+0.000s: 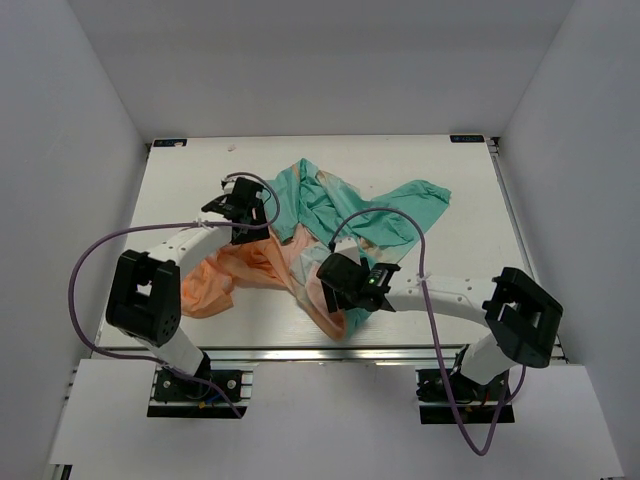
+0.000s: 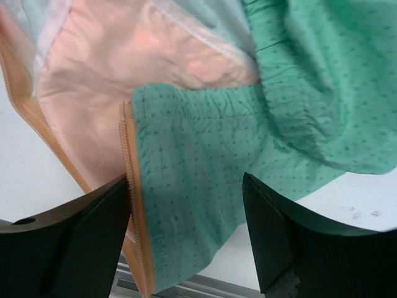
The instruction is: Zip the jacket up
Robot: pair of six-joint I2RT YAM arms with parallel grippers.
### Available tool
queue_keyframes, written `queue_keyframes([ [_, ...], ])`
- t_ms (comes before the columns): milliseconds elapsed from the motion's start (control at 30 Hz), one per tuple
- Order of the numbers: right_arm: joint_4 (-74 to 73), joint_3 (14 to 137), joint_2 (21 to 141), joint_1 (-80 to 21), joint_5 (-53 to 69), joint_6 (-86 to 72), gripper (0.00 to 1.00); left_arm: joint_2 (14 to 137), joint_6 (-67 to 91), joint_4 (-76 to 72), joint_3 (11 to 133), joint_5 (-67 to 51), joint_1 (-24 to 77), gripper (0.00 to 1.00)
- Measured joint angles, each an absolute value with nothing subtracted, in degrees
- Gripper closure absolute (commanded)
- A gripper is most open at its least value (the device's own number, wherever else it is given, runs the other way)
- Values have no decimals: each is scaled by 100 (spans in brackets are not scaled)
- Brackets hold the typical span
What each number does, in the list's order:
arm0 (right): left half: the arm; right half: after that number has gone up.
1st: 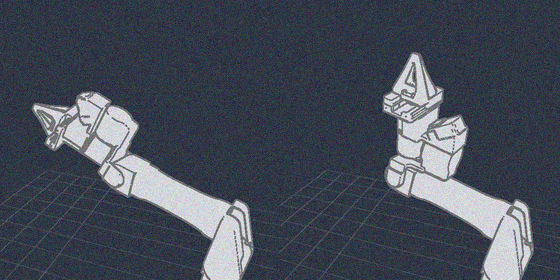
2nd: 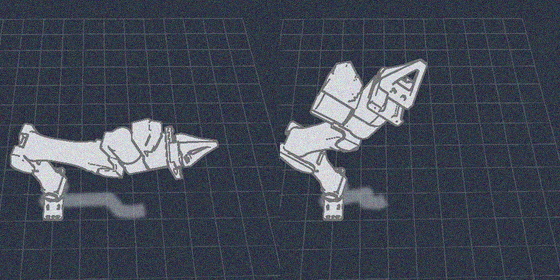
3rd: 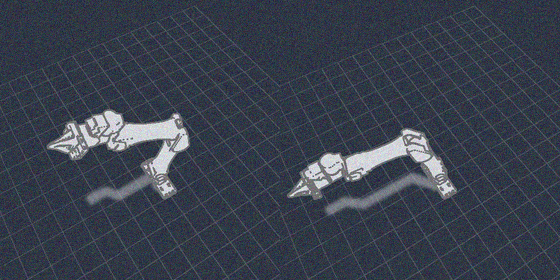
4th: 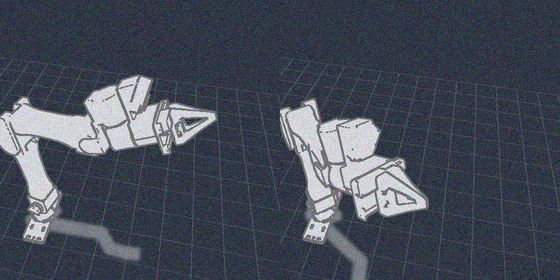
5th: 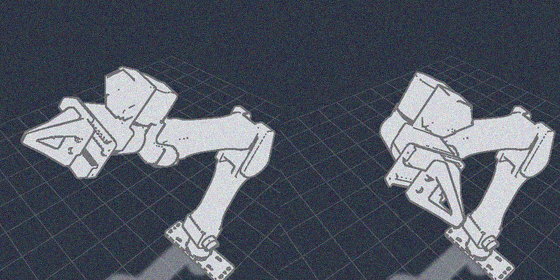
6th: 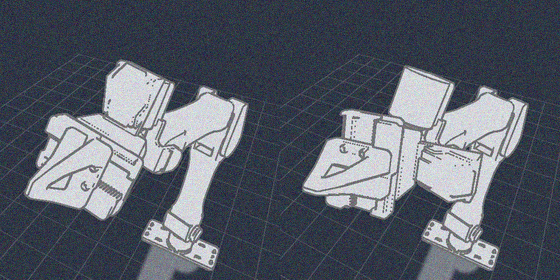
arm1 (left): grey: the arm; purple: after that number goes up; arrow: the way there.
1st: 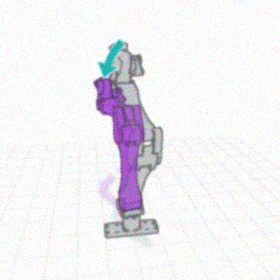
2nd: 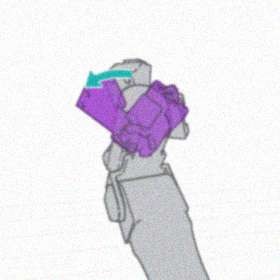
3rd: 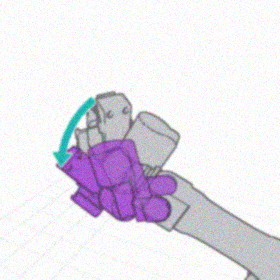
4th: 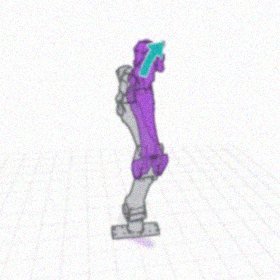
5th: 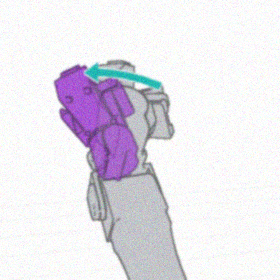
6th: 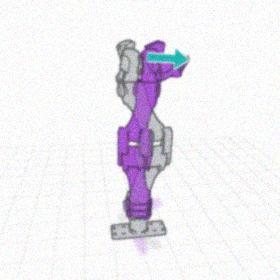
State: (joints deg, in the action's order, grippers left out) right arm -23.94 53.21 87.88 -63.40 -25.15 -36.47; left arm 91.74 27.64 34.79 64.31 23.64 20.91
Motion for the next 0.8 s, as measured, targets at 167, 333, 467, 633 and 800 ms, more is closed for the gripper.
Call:
queue_keyframes([
  [167,-2464,5321,8635,-6340,-2781,-3892,47,9301,2593,3249,6141,2287,2091,5],
  [333,-2622,5321,8643,-6340,-2899,-4056,84,9323,2467,2936,6069,2296,2091,21],
  [467,-2762,5339,8711,-6340,-3022,-4219,95,9474,2403,2777,6088,2401,2091,34],
  [633,-3065,5384,8643,-6337,-3284,-4471,100,9767,2418,2755,6112,2550,2091,46],
  [800,-3162,5188,7931,-6222,-3398,-4604,100,9780,2390,2602,6163,2569,2091,88],
])
